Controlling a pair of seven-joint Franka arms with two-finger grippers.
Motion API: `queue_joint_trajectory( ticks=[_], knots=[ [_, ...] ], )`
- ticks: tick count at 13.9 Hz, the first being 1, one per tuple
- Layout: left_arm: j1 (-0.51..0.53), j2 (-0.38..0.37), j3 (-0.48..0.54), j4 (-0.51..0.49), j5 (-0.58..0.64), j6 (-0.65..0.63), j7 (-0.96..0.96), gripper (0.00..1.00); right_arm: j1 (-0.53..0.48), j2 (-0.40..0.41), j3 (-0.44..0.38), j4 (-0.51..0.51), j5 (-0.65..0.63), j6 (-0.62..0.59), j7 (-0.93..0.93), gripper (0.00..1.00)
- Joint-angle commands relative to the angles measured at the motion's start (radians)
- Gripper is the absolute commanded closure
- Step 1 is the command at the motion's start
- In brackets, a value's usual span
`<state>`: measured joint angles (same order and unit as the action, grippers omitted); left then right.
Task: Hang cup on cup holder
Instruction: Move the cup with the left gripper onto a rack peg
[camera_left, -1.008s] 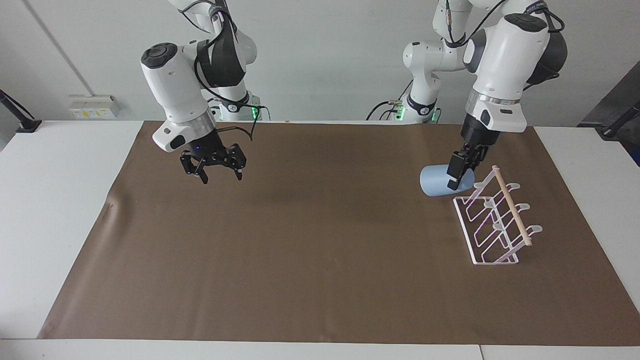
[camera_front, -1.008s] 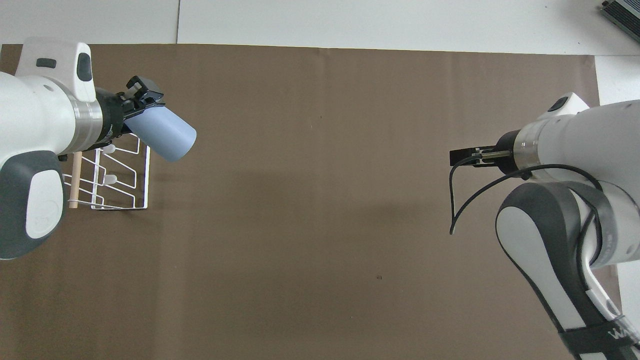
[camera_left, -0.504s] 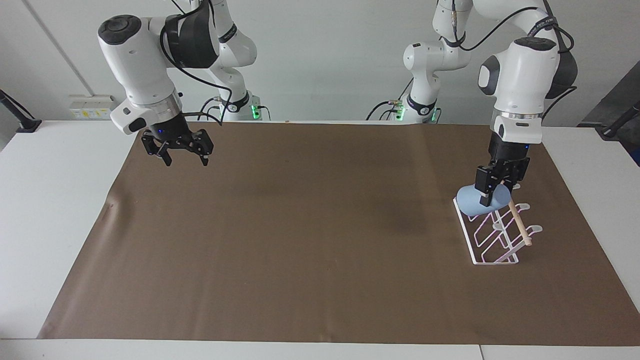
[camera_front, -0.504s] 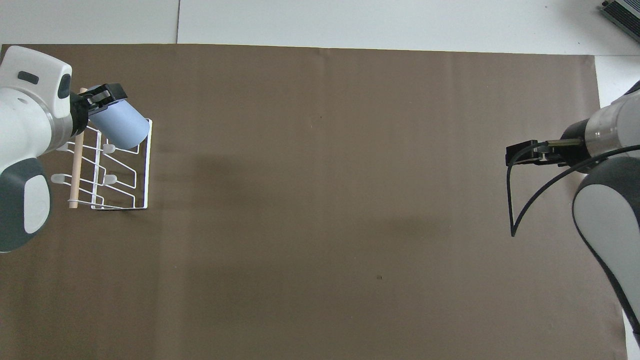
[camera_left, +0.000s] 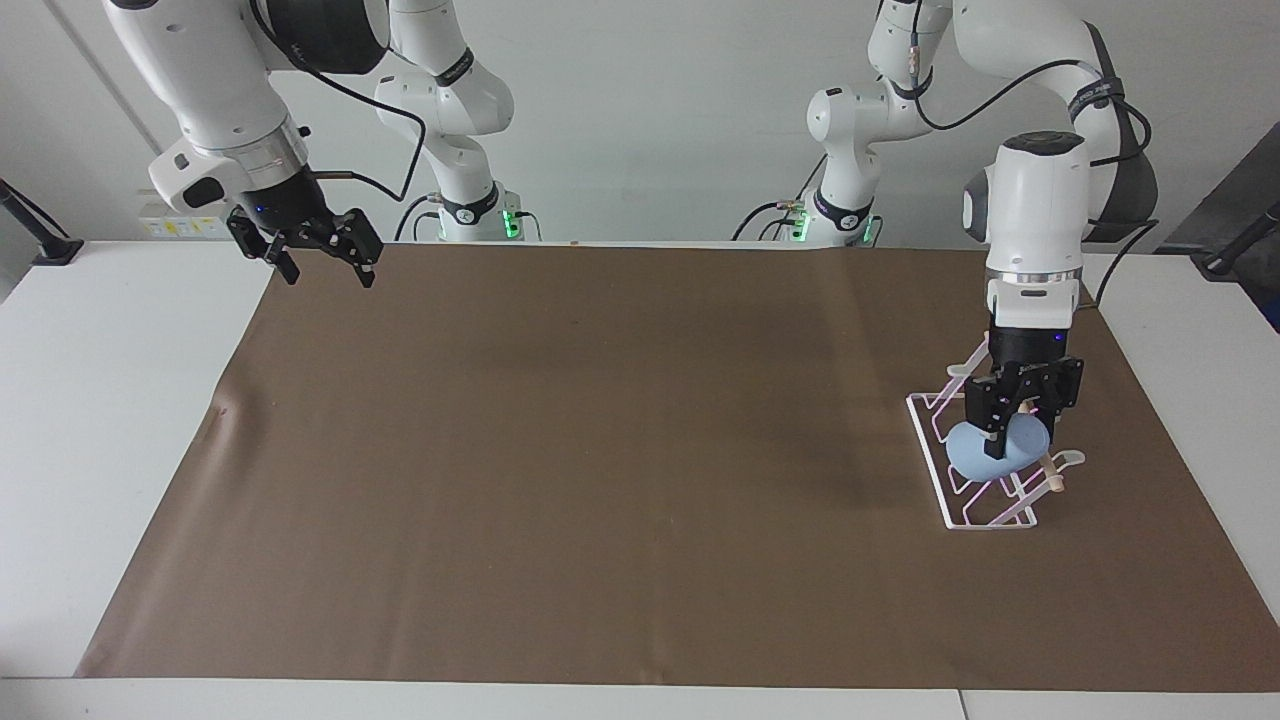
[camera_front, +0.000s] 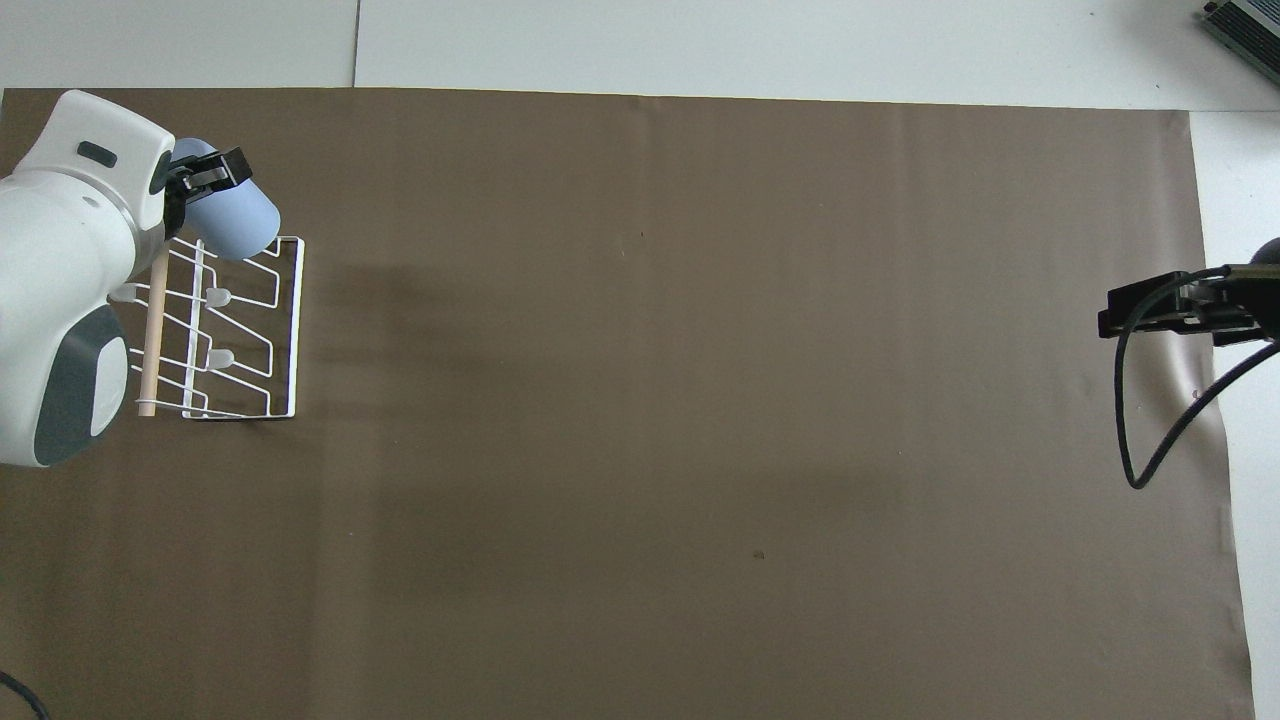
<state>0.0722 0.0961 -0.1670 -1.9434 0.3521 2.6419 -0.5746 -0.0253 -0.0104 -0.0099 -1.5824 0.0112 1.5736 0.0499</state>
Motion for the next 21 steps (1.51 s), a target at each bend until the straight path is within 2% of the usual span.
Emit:
queue_joint_trajectory(
  ticks=[1,7,11,13,15,16,17,21],
  knots=[
    [0.032,0.02,-0.008,0.015,0.069,0.027,0.009,1.0,-0.01,-0.003,0.01,-0.02,0.001,-0.02,0.007,0.0],
    [0.054,0.027,-0.008,-0.049,0.077,0.101,0.009,1.0,-0.041,-0.01,0.008,-0.016,-0.01,-0.023,-0.001,0.0],
    [0.052,0.016,-0.009,-0.092,0.077,0.104,-0.002,1.0,-0.047,-0.017,0.01,-0.018,-0.002,-0.018,-0.002,0.0],
    [0.051,0.017,-0.009,-0.081,0.076,0.096,0.008,0.79,-0.039,-0.017,0.005,-0.018,0.003,-0.023,-0.004,0.0],
    [0.047,0.016,-0.011,-0.083,0.076,0.093,0.01,0.25,0.013,-0.031,-0.063,-0.033,0.003,-0.029,-0.007,0.0],
    [0.047,0.016,-0.011,-0.083,0.076,0.093,0.01,0.04,0.045,-0.033,-0.099,-0.041,0.001,-0.029,-0.007,0.0],
    [0.047,0.016,-0.011,-0.081,0.076,0.092,0.012,0.0,0.059,-0.033,-0.11,-0.042,0.001,-0.021,-0.008,0.0],
    [0.046,0.011,-0.011,-0.078,0.077,0.087,0.016,0.0,0.025,-0.049,-0.098,-0.062,-0.002,-0.03,-0.053,0.0]
  ],
)
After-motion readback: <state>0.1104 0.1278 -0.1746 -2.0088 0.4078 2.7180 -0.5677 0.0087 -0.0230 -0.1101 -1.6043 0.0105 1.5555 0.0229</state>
